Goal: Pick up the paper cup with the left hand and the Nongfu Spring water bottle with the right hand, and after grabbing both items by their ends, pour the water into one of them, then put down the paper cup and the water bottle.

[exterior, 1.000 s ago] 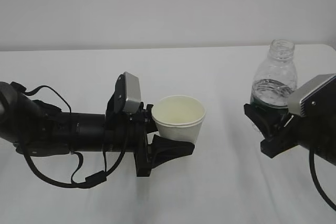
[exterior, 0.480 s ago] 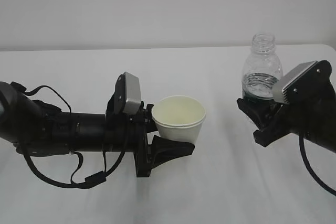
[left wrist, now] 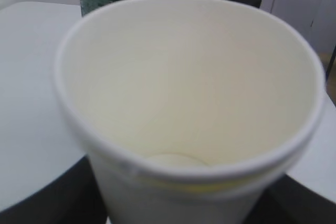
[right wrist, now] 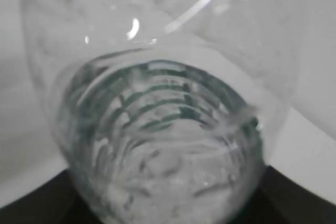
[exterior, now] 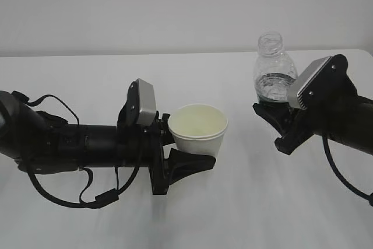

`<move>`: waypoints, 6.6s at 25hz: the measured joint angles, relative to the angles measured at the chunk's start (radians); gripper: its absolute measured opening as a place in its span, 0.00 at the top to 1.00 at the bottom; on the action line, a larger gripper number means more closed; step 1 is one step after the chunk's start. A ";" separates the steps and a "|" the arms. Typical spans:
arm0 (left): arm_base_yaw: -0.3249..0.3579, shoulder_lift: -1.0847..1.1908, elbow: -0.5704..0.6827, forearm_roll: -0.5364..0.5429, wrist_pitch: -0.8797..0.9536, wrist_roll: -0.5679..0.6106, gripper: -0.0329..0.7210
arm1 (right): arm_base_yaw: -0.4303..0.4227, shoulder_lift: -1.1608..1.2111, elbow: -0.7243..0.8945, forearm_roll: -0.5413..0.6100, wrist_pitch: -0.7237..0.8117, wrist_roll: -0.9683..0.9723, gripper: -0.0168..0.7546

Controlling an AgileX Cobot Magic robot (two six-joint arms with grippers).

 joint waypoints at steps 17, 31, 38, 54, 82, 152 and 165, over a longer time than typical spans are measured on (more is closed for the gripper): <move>0.000 0.000 0.000 -0.032 0.000 0.019 0.35 | 0.026 0.000 -0.058 -0.061 0.034 -0.147 0.40; -0.002 0.000 0.000 -0.032 0.000 0.019 0.35 | 0.026 0.000 -0.068 -0.061 0.032 -0.221 0.40; -0.011 0.000 0.000 -0.029 0.000 0.019 0.35 | 0.026 0.000 -0.070 -0.061 -0.009 -0.255 0.40; -0.028 0.000 0.000 -0.026 0.000 0.019 0.35 | 0.026 0.000 -0.108 -0.096 -0.013 -0.277 0.40; -0.045 0.000 0.000 -0.073 0.000 0.019 0.35 | 0.067 0.106 -0.184 -0.104 -0.050 -0.432 0.40; -0.021 0.000 0.000 -0.002 0.000 0.019 0.35 | 0.067 0.106 -0.184 0.083 -0.180 -0.985 0.40; -0.021 0.000 0.000 -0.002 0.000 0.019 0.35 | 0.067 0.106 -0.184 0.083 -0.198 -1.021 0.40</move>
